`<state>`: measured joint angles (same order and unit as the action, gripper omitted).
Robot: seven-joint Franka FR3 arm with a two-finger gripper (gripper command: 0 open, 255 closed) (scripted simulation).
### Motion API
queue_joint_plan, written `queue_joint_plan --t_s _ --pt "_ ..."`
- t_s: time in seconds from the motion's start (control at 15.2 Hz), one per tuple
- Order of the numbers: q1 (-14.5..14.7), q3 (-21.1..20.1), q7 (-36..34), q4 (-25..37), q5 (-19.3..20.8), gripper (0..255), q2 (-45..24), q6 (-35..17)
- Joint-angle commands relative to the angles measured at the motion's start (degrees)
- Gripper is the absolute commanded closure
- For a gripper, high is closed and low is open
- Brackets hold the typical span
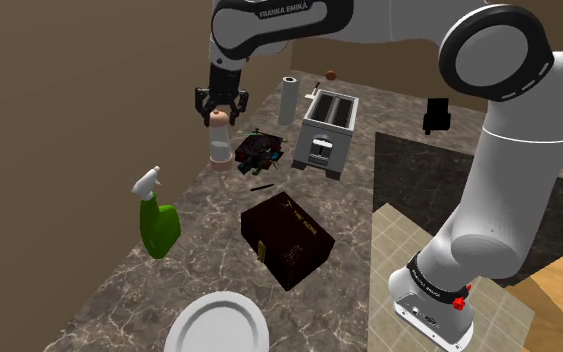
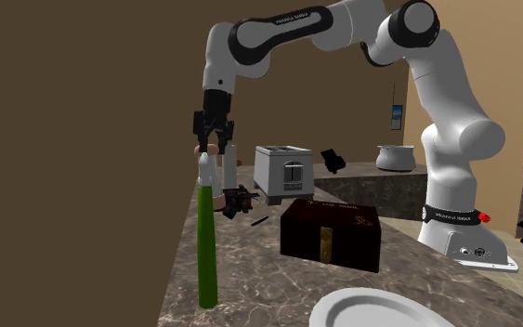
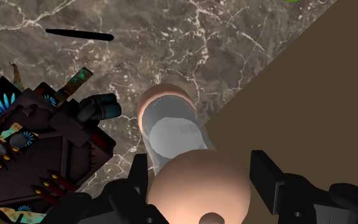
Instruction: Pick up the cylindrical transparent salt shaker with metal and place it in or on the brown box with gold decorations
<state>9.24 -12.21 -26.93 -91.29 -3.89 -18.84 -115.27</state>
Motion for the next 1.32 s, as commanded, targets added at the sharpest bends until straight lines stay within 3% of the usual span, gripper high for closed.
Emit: queue_joint_plan --t_s 0.0,1.25 --pt "0.0 0.0 -0.2 1.1 0.0 255 0.3 1.5" --pt "0.4 -0.2 -1.7 15.9 0.4 255 0.0 15.8"
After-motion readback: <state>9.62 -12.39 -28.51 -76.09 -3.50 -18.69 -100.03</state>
